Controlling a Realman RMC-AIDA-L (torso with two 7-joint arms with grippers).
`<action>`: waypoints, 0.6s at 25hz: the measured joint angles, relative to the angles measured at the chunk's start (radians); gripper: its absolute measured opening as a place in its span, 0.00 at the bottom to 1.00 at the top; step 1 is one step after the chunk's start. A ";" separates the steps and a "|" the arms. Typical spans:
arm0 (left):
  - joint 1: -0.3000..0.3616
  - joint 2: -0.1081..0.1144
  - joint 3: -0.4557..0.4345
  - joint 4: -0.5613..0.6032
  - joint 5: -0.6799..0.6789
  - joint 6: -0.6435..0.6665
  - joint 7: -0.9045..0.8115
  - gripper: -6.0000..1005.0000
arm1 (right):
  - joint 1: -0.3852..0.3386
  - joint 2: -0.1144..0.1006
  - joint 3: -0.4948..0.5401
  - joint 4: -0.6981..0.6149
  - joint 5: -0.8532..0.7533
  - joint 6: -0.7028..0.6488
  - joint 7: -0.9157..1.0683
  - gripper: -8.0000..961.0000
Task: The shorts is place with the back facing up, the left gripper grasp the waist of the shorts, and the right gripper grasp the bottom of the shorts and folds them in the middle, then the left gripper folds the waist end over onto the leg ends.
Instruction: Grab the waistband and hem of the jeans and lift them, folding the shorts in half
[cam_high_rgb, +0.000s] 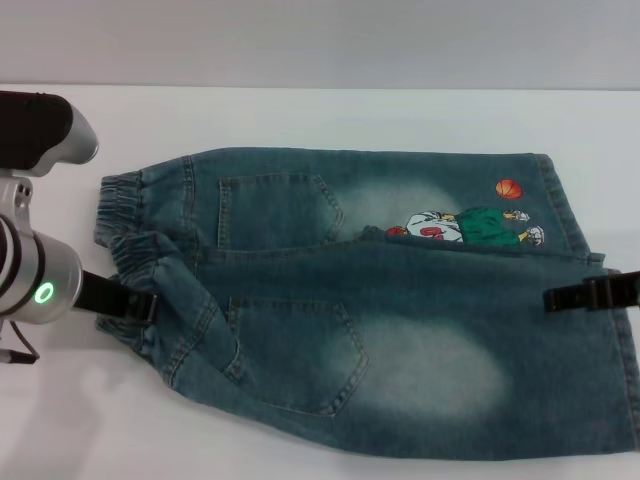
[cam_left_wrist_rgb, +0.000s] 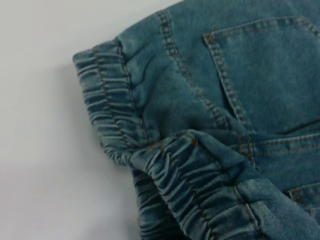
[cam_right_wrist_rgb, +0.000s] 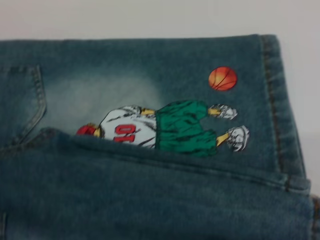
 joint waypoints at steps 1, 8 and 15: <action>0.000 0.000 0.000 0.000 0.000 0.002 0.002 0.18 | -0.001 0.000 -0.006 -0.006 0.000 0.007 0.000 0.79; -0.002 -0.001 0.000 0.002 0.000 0.016 0.008 0.14 | -0.014 0.002 -0.013 -0.035 -0.001 0.060 0.000 0.79; -0.013 0.000 -0.003 0.008 0.000 0.019 0.009 0.13 | -0.026 0.000 -0.013 -0.082 -0.005 0.125 -0.003 0.79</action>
